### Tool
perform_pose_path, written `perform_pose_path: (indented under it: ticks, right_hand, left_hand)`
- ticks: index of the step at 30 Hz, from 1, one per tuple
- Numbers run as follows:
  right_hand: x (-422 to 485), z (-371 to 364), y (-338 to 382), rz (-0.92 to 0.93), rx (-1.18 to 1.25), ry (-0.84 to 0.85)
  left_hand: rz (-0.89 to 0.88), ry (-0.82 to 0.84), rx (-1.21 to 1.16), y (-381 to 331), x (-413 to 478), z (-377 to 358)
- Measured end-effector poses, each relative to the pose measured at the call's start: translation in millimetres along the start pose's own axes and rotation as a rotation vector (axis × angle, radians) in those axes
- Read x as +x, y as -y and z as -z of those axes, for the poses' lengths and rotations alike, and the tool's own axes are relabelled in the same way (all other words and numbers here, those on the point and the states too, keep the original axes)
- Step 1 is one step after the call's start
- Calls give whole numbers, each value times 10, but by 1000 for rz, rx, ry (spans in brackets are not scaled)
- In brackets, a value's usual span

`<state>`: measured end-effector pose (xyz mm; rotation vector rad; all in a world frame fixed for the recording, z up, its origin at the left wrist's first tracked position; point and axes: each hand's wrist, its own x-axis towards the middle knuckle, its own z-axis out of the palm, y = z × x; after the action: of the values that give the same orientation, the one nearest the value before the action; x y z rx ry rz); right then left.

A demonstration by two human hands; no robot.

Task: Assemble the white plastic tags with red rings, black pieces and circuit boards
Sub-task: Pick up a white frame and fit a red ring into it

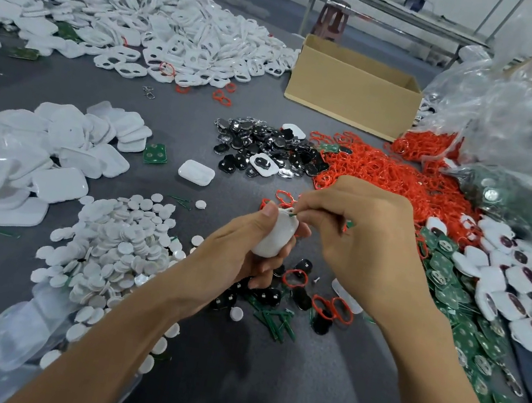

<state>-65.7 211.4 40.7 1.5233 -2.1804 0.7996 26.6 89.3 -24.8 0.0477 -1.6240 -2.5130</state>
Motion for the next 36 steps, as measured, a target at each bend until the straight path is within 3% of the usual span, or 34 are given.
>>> perform_pose_path:
  ticks: [9, 21, 27, 36]
  right_hand:
    - [-5, -46, 45, -60, -21, 4]
    - [-5, -36, 63, -60, 91, 7]
    - [-8, -17, 68, -286, 249, 72]
    - [8, -7, 71, -229, 149, 68]
  left_hand:
    - [-73, -75, 142, 42, 1, -36]
    - [47, -79, 97, -61, -48, 12]
    - [-75, -110, 155, -12, -13, -9]
    - [-144, -103, 385, 50, -40, -36]
